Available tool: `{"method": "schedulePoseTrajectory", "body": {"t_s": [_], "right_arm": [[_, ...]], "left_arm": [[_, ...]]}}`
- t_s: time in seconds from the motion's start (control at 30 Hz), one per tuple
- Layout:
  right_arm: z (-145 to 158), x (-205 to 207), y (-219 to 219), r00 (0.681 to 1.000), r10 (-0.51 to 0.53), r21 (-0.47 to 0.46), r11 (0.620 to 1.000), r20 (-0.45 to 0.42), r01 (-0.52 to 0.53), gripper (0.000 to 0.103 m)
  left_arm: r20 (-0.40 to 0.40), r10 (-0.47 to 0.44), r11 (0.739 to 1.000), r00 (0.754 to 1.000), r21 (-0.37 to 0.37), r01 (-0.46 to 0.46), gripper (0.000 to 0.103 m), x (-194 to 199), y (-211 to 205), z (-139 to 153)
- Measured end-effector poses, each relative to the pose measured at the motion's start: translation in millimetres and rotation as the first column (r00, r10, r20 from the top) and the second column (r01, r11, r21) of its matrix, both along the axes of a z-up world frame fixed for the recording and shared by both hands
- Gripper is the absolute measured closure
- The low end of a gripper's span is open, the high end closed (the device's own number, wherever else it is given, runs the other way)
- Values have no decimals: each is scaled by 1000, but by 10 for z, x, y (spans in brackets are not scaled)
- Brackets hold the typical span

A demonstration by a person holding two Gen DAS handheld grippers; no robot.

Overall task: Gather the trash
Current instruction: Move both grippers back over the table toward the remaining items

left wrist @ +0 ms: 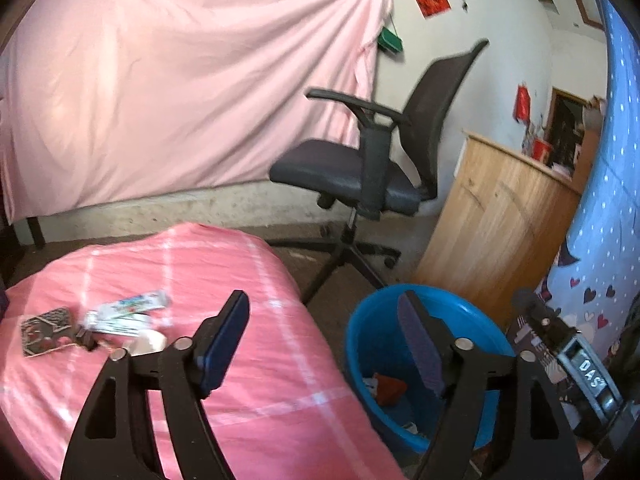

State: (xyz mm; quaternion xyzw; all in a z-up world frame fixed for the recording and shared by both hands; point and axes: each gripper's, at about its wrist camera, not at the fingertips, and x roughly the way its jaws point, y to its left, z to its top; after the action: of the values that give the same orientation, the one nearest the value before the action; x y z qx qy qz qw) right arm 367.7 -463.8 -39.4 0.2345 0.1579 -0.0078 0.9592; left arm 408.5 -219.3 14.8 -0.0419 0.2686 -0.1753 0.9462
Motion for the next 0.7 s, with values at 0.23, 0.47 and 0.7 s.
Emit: {"method": "schedulePoseTrajectory", "body": {"t_s": [0.23, 0.47, 0.7], "right_arm": [[286, -172, 343, 988, 46, -62, 997, 147, -37, 0], [446, -244, 863, 962, 144, -156, 982, 234, -109, 0], [570, -313, 1431, 924, 239, -260, 952, 298, -163, 0]], "left_arm": [[119, 139, 990, 983, -51, -133, 4, -302, 548, 216], [227, 247, 969, 942, -34, -246, 2, -618, 1061, 352], [321, 345, 935, 882, -36, -353, 2, -937, 1550, 312]]}}
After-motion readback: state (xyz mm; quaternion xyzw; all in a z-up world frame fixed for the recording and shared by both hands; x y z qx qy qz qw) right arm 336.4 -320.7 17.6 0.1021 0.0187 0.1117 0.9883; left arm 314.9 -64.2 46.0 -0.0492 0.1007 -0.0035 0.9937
